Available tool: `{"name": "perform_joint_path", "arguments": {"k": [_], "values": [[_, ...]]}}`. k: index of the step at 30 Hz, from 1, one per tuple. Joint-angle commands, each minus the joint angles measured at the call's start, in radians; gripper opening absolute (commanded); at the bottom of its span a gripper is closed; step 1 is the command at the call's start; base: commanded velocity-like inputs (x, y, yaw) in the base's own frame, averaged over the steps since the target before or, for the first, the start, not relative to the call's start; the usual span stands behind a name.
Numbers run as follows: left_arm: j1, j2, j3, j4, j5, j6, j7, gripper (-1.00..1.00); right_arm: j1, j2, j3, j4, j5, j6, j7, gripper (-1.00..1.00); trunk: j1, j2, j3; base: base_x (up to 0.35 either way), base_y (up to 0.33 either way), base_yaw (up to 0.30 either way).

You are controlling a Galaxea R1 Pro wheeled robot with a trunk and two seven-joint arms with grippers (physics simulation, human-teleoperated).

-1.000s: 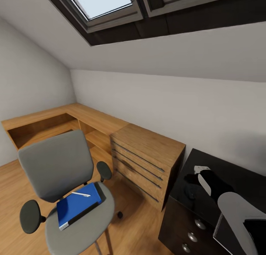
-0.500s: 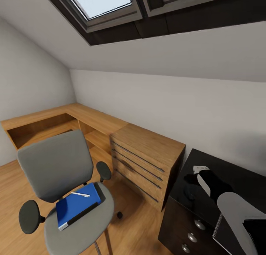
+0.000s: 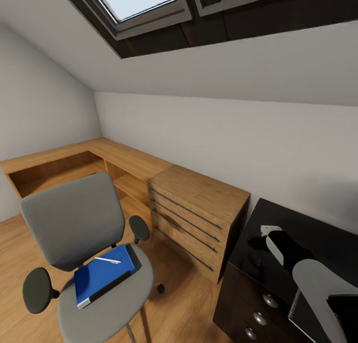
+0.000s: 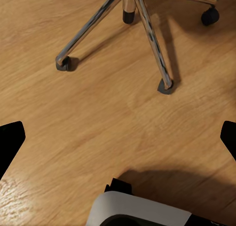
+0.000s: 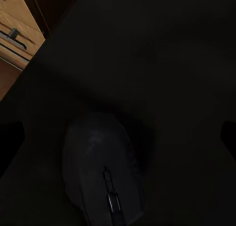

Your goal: In the bedroom, organize the workspace by keeping the computer under the desk, ensuring the monitor is on the desk, placing the keyboard on the desk next to the monitor, placing the mouse on the desk next to the keyboard, moving the folder from the swivel chair onto the desk next to the mouse, stacking the notebook on top of the folder with the pen on top of the notebook, and positioning the swivel chair next to the desk.

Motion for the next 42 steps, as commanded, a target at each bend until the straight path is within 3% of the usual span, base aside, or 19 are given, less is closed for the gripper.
{"name": "perform_joint_path", "arguments": {"k": [1, 13, 20, 42], "values": [[-0.001, 0.0, 0.007, 0.001, 0.004, -0.002, -0.009, 1.0, -0.001, -0.001, 0.008, 0.005, -0.008, 0.003, -0.002, 1.0, 0.004, -0.008, -0.004, 0.0, 0.0, 0.0], [-0.001, -0.001, 0.01, 0.0, 0.005, -0.043, -0.009, 1.0, -0.001, -0.001, 0.008, 0.03, -0.01, -0.019, 0.007, 1.0, 0.05, -0.092, -0.042, 0.0, 0.0, 0.0], [-0.001, 0.0, 0.008, 0.0, 0.005, -0.083, -0.009, 1.0, -0.001, -0.003, 0.008, 0.031, -0.008, -0.019, 0.036, 1.0, 0.05, -0.092, -0.042, 0.0, 0.0, 0.0], [-0.001, 0.0, 0.008, 0.0, 0.005, -0.087, -0.002, 1.0, -0.001, -0.003, 0.01, 0.055, -0.007, -0.01, 0.05, 1.0, 0.05, -0.092, -0.042, 0.0, 0.0, 0.0]]}}
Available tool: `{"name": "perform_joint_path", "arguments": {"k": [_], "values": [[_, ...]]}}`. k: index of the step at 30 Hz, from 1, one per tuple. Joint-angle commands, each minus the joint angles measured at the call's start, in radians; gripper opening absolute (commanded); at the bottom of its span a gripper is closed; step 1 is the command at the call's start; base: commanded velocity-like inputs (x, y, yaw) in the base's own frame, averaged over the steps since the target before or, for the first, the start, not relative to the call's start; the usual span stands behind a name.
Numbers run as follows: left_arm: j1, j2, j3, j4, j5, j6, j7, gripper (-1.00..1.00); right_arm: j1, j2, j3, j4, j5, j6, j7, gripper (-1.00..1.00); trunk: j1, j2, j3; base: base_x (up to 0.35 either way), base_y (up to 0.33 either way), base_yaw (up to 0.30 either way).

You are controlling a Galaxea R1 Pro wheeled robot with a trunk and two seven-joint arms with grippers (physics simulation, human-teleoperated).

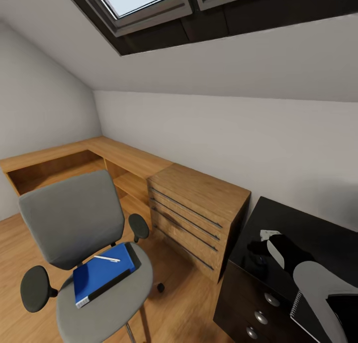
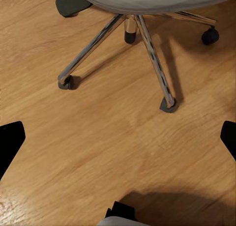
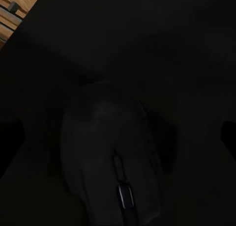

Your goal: In the bedroom, organize the workspace by keeping the computer under the desk, ensuring the monitor is on the desk, placing the keyboard on the desk next to the monitor, placing the mouse on the desk next to the keyboard, moving the folder from the swivel chair onto the desk next to the mouse, stacking the notebook on top of the folder with the pen on top of the notebook, and positioning the swivel chair next to the desk.

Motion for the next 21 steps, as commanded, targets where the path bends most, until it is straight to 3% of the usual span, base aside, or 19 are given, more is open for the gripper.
{"name": "perform_joint_path", "arguments": {"k": [1, 14, 21], "values": [[-0.001, 0.0, 0.006, 0.001, 0.004, -0.002, -0.008, 1.0, 0.0, -0.001, 0.009, -0.001, -0.009, 0.005, 0.0, 1.0, 0.0, -0.001, -0.001, 0.0, 0.0, 0.0], [-0.001, 0.001, 0.006, 0.001, 0.004, -0.002, -0.008, 1.0, 0.0, -0.001, 0.035, 0.012, -0.009, 0.005, 0.004, 1.0, 0.0, -0.001, -0.001, 0.0, 0.0, 0.0], [-0.001, 0.001, 0.006, 0.001, 0.004, -0.002, -0.008, 1.0, 0.0, -0.001, 0.036, 0.021, -0.009, 0.005, 0.008, 1.0, 0.027, -0.05, -0.023, 0.0, 0.0, 0.0]]}}
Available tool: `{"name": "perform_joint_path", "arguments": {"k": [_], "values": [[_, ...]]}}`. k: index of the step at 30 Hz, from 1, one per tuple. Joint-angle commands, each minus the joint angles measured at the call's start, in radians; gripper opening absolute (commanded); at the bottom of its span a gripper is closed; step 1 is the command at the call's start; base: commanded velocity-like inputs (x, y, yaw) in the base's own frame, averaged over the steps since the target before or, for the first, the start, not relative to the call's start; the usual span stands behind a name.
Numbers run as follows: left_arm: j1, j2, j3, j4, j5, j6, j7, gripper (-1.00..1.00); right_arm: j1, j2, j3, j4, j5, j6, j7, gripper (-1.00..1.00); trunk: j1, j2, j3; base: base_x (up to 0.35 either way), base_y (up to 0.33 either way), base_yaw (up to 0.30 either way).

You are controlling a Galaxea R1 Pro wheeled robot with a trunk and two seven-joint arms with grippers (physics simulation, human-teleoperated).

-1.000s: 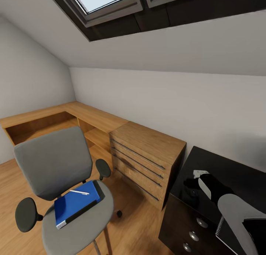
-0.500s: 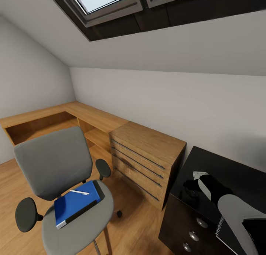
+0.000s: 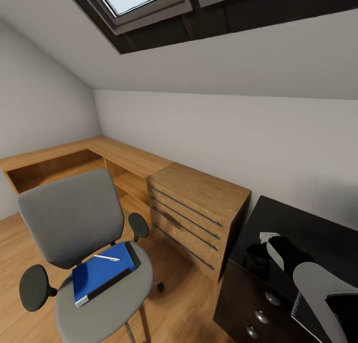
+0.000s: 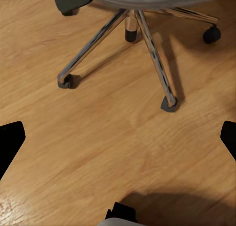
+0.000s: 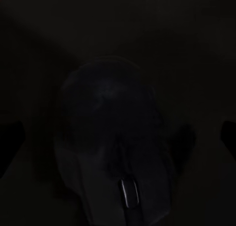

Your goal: In the bedroom, organize the workspace by keeping the computer under the desk, ensuring the monitor is on the desk, placing the keyboard on the desk next to the monitor, placing the mouse on the desk next to the keyboard, moving the folder from the swivel chair onto the desk next to the mouse, stacking the notebook on top of the folder with the pen on top of the notebook, and positioning the swivel chair next to the desk.

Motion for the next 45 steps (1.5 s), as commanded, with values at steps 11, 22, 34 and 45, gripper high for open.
{"name": "perform_joint_path", "arguments": {"k": [11, 22, 34, 45], "values": [[0.0, 0.0, 0.006, 0.001, 0.005, -0.002, -0.006, 1.0, -0.001, -0.001, 0.033, 0.0, -0.009, 0.005, 0.018, 1.0, 0.004, -0.008, -0.004, 0.0, 0.0, 0.0], [-0.001, 0.003, 0.007, 0.001, 0.005, -0.002, -0.006, 1.0, -0.001, -0.001, 0.038, 0.0, -0.008, 0.005, 0.024, 1.0, 0.019, -0.036, -0.017, 0.0, 0.0, 0.0], [-0.001, 0.003, 0.007, 0.001, 0.005, -0.002, -0.006, 1.0, -0.001, -0.003, 0.038, 0.006, -0.009, 0.004, 0.024, -1.0, 0.019, -0.036, -0.017, 0.0, 0.0, 0.0], [-0.001, 0.005, 0.006, 0.001, 0.005, -0.002, -0.006, 1.0, -0.001, -0.003, 0.038, 0.008, -0.009, 0.004, 0.033, -1.0, 0.019, -0.036, -0.017, 0.0, 0.0, 0.0]]}}
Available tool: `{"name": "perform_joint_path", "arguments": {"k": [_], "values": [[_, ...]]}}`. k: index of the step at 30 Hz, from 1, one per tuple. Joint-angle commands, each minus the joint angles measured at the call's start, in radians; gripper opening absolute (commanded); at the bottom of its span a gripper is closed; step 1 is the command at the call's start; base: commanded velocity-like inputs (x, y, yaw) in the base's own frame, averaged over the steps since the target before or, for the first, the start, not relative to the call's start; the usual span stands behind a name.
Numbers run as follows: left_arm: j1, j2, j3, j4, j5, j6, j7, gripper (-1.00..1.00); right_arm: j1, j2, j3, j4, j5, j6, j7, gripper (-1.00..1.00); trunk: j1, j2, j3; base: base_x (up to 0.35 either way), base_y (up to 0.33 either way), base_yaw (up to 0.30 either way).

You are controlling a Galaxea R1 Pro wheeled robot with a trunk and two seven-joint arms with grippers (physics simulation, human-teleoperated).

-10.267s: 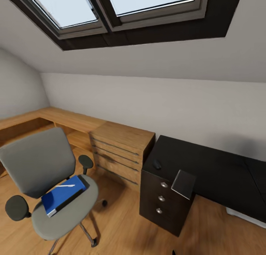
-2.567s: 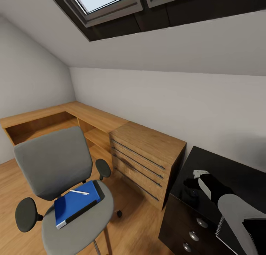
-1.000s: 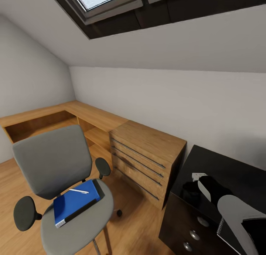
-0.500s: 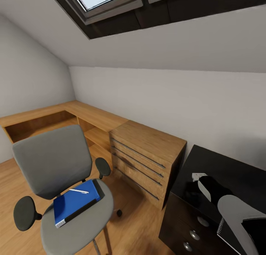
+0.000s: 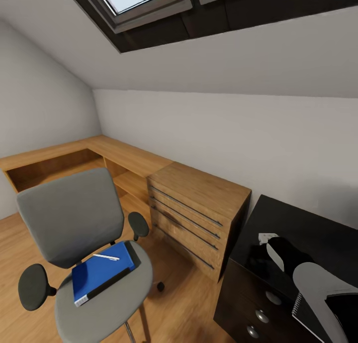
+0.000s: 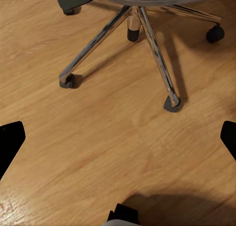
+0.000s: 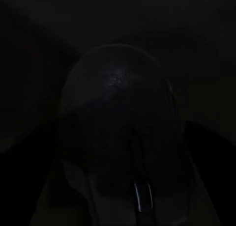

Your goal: In the bedroom, organize the workspace by keeping the computer under the desk, ensuring the monitor is on the desk, placing the keyboard on the desk next to the monitor, placing the mouse on the desk next to the keyboard, moving the folder from the swivel chair onto the desk next to the mouse, stacking the notebook on top of the folder with the pen on top of the notebook, and positioning the swivel chair next to the desk.

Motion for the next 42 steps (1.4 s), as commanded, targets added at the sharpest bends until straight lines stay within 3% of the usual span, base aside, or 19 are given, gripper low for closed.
{"name": "perform_joint_path", "arguments": {"k": [1, 11, 23, 27, 29, 34, 35, 36, 38, 42], "values": [[-0.001, 0.0, 0.005, 0.001, 0.004, -0.002, -0.008, 1.0, 0.0, -0.001, 0.008, -0.001, -0.012, 0.005, 0.0, -1.0, 0.0, -0.001, -0.001, 0.0, 0.0, 0.0], [-0.001, 0.0, 0.004, 0.001, 0.004, -0.002, -0.008, 1.0, 0.0, -0.004, 0.008, -0.001, -0.012, 0.005, 0.001, -1.0, 0.0, -0.001, -0.001, 0.0, 0.0, 0.0], [-0.001, 0.0, 0.004, 0.001, 0.004, -0.002, -0.009, 1.0, 0.0, -0.026, -0.001, -0.008, -0.026, 0.008, 0.009, -1.0, -0.046, 0.083, 0.036, 0.0, 0.0, 0.0], [-0.001, 0.0, 0.004, 0.001, 0.004, -0.001, -0.008, 1.0, 0.0, -0.027, -0.033, -0.011, -0.066, 0.036, 0.009, -1.0, -0.061, 0.111, 0.049, 0.0, 0.0, 0.0], [-0.001, 0.0, 0.004, 0.001, 0.004, -0.002, -0.008, 1.0, 0.0, -0.027, -0.068, -0.037, -0.099, 0.077, 0.009, -1.0, -0.069, 0.125, 0.055, 0.0, 0.0, 0.0], [-0.001, 0.0, 0.004, 0.001, 0.004, -0.001, -0.008, 1.0, 0.0, -0.034, -0.081, -0.109, -0.109, 0.162, 0.009, -1.0, -0.088, 0.16, 0.071, 0.0, 0.0, 0.0], [-0.001, 0.0, 0.004, 0.001, 0.004, 0.001, -0.008, 1.0, 0.0, -0.052, -0.21, -0.169, -0.114, 0.324, 0.01, -1.0, -0.092, 0.167, 0.074, 0.0, 0.0, 0.0], [-0.001, 0.0, 0.004, 0.001, 0.004, 0.002, -0.008, 1.0, 0.0, -0.051, -0.26, -0.172, -0.114, 0.335, 0.01, -1.0, -0.096, 0.174, 0.077, 0.0, 0.0, 0.0], [-0.001, 0.0, 0.005, 0.001, 0.004, 0.004, -0.008, 1.0, 0.0, -0.049, -0.322, -0.175, -0.115, 0.344, 0.01, -1.0, -0.103, 0.188, 0.083, 0.0, 0.0, 0.0], [-0.001, 0.001, 0.004, 0.001, 0.003, 0.008, -0.007, 1.0, 0.0, -0.048, -0.353, -0.178, -0.116, 0.348, 0.012, -1.0, -0.119, 0.216, 0.096, 0.0, 0.0, -0.032]]}}
